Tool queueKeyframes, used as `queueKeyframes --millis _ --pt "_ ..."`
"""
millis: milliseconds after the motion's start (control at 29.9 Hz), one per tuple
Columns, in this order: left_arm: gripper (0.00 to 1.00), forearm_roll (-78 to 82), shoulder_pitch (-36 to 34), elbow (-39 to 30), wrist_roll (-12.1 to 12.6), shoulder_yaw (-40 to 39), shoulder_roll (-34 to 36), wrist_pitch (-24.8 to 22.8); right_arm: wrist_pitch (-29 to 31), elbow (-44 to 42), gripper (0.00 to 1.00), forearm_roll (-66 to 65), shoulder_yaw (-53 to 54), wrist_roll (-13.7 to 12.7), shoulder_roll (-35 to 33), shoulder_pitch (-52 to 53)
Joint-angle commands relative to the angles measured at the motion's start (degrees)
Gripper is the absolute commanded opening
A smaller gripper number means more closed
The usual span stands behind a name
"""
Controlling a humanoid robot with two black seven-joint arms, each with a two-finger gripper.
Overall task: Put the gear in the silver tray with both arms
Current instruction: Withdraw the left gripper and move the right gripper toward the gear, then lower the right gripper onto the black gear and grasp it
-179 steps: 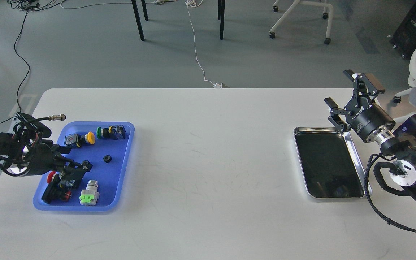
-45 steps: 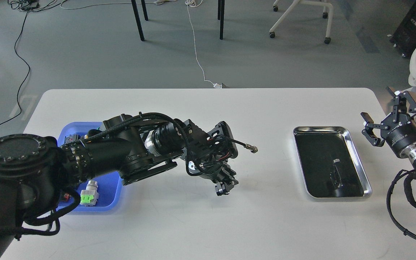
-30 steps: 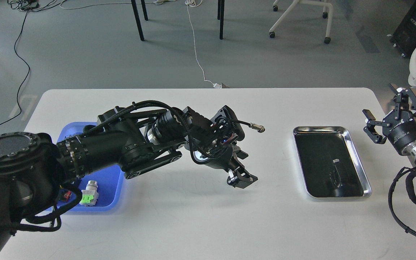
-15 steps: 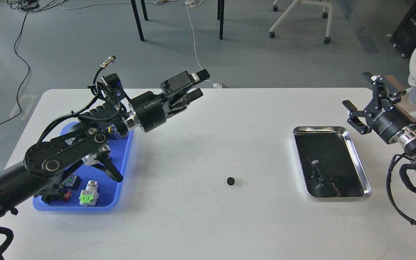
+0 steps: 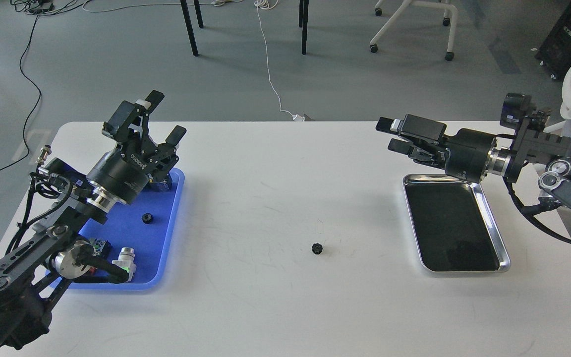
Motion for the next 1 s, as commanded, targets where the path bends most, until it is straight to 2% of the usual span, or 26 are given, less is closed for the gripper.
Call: queueKeyframes --millis 0,134,401,602,769,969 --pt "0.98 -0.2 0.4 -0.1 0.0 -0.9 -0.1 -0.2 0.0 2.1 0.99 -12.4 -14.0 0.0 0.8 10.3" --pt "0.98 -0.2 0.4 -0.3 0.0 -0.9 0.1 -0.1 0.0 2.1 0.99 -21.5 -22.7 0.0 5.2 17.0" --pt "0.98 -0.2 0.4 -0.4 0.0 -0.8 -0.2 -0.2 0.0 2.1 0.99 -31.3 -27.5 0.0 12.9 18.5" --pt "0.98 -0.3 0.4 -0.6 0.0 -0.8 -0.2 -0.1 -1.7 -0.7 0.99 -32.1 -33.0 0.0 17.5 18.5" --pt "0.98 -0.2 0.5 -1.9 0.0 -0.6 -0.2 0.2 -6.9 -3.6 0.98 -32.1 -36.7 0.0 21.0 18.5" --pt "0.98 -0.2 1.1 -2.6 0.0 -0.6 -0.1 0.2 -8.5 -7.4 0.93 -32.1 -38.0 0.0 25.3 18.5"
